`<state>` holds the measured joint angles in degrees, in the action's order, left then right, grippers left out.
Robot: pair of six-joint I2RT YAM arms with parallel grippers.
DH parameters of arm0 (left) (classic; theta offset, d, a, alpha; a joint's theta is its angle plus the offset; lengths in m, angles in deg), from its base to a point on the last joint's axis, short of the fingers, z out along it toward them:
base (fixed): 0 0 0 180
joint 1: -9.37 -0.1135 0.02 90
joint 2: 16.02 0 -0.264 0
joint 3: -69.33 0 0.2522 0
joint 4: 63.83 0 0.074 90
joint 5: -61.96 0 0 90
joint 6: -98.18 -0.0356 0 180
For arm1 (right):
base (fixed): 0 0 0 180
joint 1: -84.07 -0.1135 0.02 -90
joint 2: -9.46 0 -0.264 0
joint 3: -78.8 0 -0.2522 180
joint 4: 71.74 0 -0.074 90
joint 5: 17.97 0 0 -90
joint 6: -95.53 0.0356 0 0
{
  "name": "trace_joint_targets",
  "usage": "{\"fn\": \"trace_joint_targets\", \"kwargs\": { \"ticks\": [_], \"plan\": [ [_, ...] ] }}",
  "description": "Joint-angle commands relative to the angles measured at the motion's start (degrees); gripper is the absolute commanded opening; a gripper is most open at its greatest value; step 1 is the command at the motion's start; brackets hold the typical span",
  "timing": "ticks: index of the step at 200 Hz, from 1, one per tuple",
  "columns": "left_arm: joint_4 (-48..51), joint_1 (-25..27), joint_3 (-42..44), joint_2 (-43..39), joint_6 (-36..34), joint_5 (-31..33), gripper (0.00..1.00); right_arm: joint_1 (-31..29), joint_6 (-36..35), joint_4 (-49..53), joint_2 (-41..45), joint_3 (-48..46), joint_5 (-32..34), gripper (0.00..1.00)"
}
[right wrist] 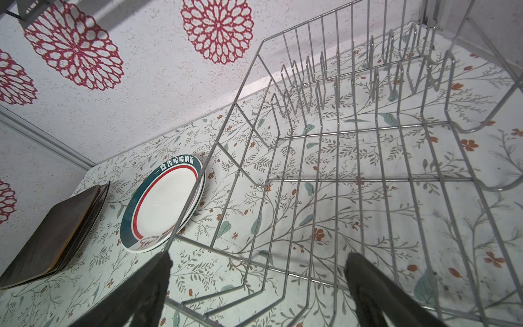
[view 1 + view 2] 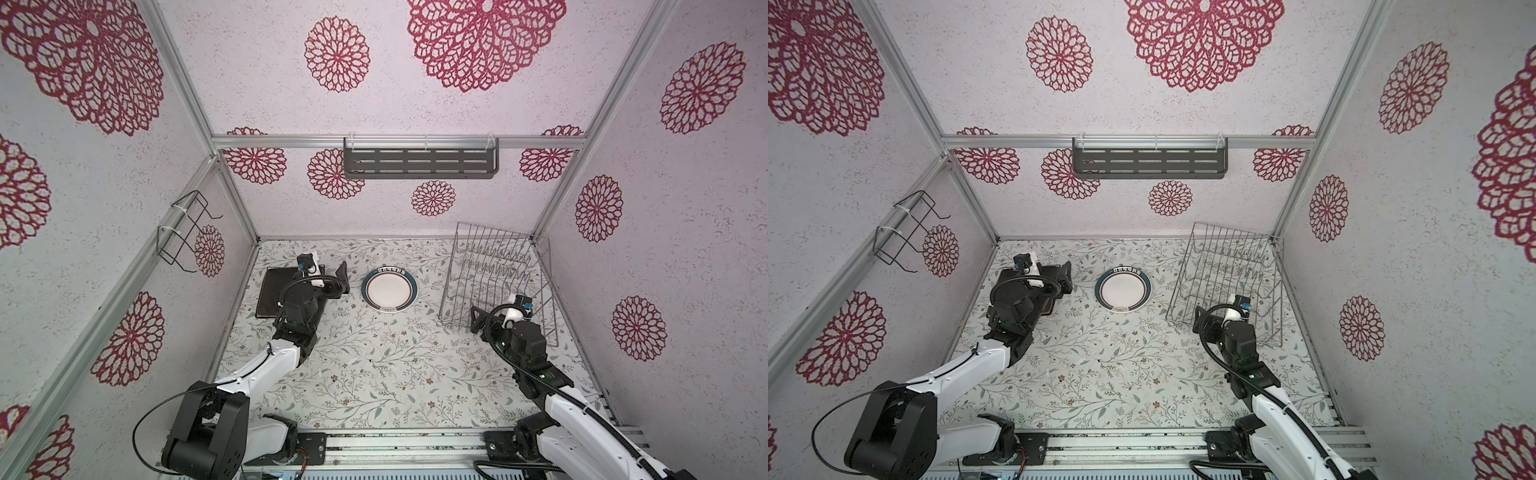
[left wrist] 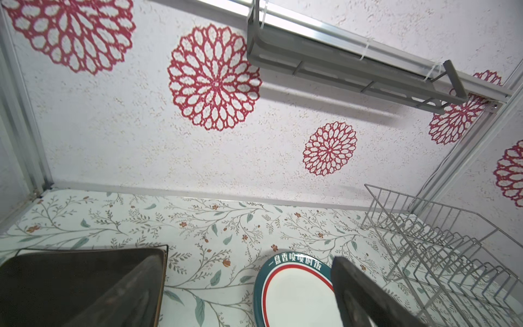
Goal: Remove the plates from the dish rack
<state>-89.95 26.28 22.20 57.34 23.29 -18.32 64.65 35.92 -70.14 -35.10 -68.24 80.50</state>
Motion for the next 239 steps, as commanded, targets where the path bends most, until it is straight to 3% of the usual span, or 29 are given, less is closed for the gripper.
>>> {"fn": "trace_joint_targets", "kwargs": {
  "ticks": [1,24,40,60,132,149,182,212,239],
  "plan": [
    [-14.49,0.15,3.99,1.61,-7.29,3.61,0.97,0.12,-1.4,-1.37,0.27,0.21,2.16,0.99],
    [-28.67,0.14,9.5,5.77,-14.55,7.69,0.97,0.15,-1.57,-1.61,1.02,0.05,3.1,0.99],
    [-41.2,0.14,12.6,11.57,-16.02,14.76,0.97,0.1,-1.54,-2.2,1.44,-0.33,3.47,0.99],
    [-41.68,-0.16,13.17,13.51,-17.7,19.98,0.97,0.16,-1.07,-2.51,1.66,-0.73,3.11,0.99],
    [-41.51,-6.76,16.25,9.24,-14.79,23.6,0.97,0.08,-1.48,-1.51,3.11,-1.45,3.73,0.99],
    [-40.86,-6.9,17.9,6.96,-18.3,23.93,0.97,0.15,-1.86,-0.85,3.54,-1.45,3.92,0.99],
    [-26.96,-7.7,18.78,-0.76,-18.86,27.53,0.97,0.15,-2.6,-1.65,3.74,-1.75,4.26,0.99],
    [-12.45,-9.87,18.33,-6.56,-13.1,26.32,0.97,0.13,-3.51,-1.86,2.57,-1.03,4.3,0.99],
    [-14.82,-12.45,19.48,-4.48,-12.11,23.26,0.97,0.15,-5.2,-1.13,1.75,-0.12,4.14,0.99]
  ]
}}
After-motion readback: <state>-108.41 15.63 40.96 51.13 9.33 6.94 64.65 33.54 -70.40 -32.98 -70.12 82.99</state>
